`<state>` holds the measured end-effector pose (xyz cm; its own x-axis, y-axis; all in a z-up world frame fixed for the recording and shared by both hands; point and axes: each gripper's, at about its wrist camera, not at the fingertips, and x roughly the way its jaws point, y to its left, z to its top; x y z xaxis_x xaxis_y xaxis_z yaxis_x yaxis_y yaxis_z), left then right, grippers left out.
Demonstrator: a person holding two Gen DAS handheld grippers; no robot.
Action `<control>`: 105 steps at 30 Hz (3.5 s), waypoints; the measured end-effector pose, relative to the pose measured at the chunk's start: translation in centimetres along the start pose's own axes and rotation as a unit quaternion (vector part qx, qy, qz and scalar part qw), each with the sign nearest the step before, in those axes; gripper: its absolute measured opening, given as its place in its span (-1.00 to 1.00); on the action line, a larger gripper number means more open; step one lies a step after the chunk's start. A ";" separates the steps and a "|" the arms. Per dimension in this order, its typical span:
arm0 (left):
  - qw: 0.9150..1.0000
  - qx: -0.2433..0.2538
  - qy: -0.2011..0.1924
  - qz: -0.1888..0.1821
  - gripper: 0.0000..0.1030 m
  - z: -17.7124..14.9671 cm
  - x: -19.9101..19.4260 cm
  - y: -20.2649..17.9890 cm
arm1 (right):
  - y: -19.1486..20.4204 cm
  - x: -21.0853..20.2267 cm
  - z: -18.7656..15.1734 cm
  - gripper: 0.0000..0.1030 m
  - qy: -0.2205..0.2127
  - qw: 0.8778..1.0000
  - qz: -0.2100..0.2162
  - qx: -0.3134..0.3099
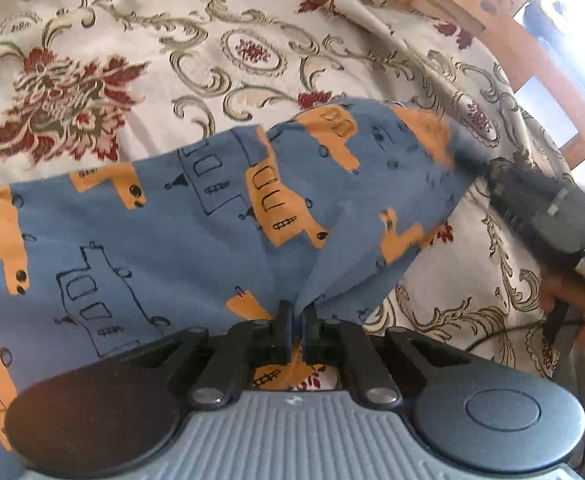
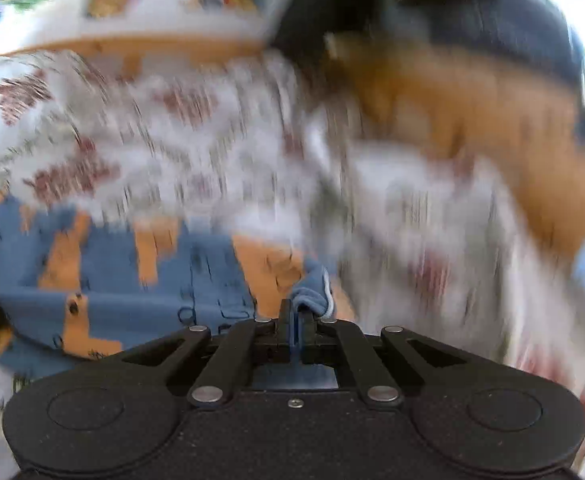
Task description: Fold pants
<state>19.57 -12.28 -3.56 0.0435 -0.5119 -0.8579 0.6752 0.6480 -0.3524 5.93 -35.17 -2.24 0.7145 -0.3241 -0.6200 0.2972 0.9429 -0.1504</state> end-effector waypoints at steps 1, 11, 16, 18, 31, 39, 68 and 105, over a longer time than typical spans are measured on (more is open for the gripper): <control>1.000 -0.001 0.001 0.000 -0.90 -0.2 0.1 0.0 | -0.4 0.4 -0.5 -1.00 0.019 1.000 0.004 0.016; 1.000 0.005 0.000 -0.002 -0.75 -0.6 0.0 -0.1 | -1.5 0.7 -1.1 -0.69 0.037 0.998 0.007 0.057; 1.000 0.018 -0.019 0.001 0.05 -2.3 -1.4 0.0 | -2.4 0.6 -1.0 0.02 0.040 0.995 -0.004 0.090; 0.999 0.025 -0.025 0.011 0.17 -3.2 -2.2 0.1 | -2.9 0.3 -1.2 0.44 0.048 0.993 -0.025 0.101; 0.987 0.001 -0.103 0.124 0.30 -9.7 -7.8 2.3 | 1.8 -2.9 -1.0 0.63 -0.040 0.997 0.067 -0.023; 0.961 0.165 -0.076 0.208 0.23 -9.9 -5.6 -1.8 | 7.8 -2.6 -2.4 -0.22 -0.024 0.964 0.171 -0.203; 0.972 0.113 -0.087 0.188 -0.62 -9.3 -6.0 -0.9 | 8.2 -1.9 -2.1 -0.45 0.003 0.965 0.195 -0.173; 0.985 0.112 -0.089 0.092 0.59 -6.0 -4.2 -2.5 | -5.9 -0.9 -0.6 0.11 0.062 0.989 0.074 0.108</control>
<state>13.35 -8.35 -1.29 0.2956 -0.5005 -0.8137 0.7885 0.6087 -0.0880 3.16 -40.39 -1.26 0.6807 -0.1593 -0.7150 0.3333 0.9365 0.1087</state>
